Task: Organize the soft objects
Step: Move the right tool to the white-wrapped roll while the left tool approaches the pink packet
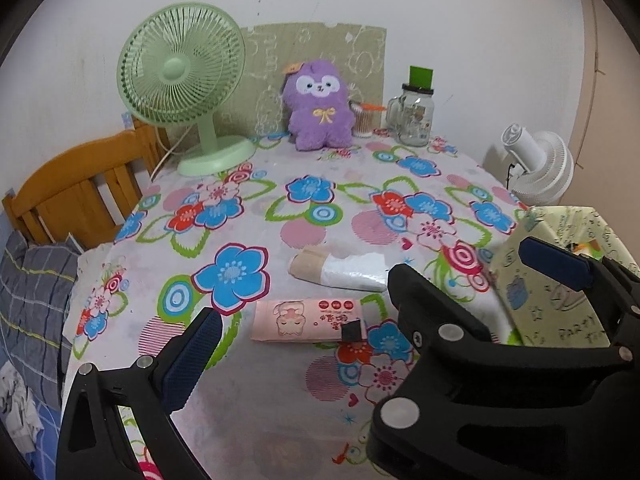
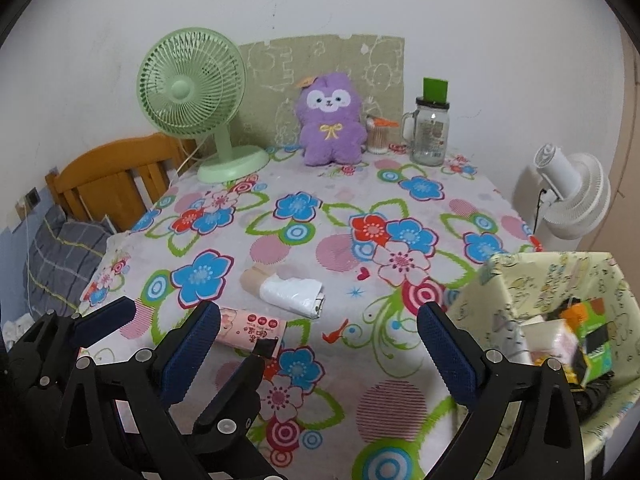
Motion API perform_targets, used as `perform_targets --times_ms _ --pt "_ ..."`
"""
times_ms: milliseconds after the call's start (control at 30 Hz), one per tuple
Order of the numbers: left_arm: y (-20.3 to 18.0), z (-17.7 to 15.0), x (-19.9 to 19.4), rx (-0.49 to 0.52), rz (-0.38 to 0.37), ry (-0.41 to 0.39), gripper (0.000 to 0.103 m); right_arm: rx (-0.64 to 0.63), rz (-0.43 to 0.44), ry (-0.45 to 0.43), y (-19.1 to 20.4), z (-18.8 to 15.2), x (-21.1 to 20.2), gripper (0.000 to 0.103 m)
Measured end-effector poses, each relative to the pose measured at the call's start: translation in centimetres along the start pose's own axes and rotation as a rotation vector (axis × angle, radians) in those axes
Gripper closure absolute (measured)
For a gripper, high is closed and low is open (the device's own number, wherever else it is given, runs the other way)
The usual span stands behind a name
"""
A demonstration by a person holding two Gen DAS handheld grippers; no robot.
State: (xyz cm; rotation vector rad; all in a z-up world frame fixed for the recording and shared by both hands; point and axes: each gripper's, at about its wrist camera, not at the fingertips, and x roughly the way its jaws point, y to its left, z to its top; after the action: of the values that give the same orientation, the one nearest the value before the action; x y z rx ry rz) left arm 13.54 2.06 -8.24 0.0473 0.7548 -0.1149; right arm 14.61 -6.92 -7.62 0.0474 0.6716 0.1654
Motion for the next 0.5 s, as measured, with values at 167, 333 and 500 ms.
perform_targets --times_ms 167,333,500 --pt "0.5 0.1 1.9 -0.010 0.008 0.038 0.000 0.007 0.004 0.029 -0.1 0.0 2.0 0.003" --pt "1.0 0.3 3.8 -0.025 0.014 0.076 0.000 0.011 -0.005 0.051 -0.2 0.2 3.9 0.003" --pt "1.2 0.5 5.3 -0.017 0.015 0.103 0.000 0.010 -0.009 0.075 -0.3 0.3 5.3 0.003"
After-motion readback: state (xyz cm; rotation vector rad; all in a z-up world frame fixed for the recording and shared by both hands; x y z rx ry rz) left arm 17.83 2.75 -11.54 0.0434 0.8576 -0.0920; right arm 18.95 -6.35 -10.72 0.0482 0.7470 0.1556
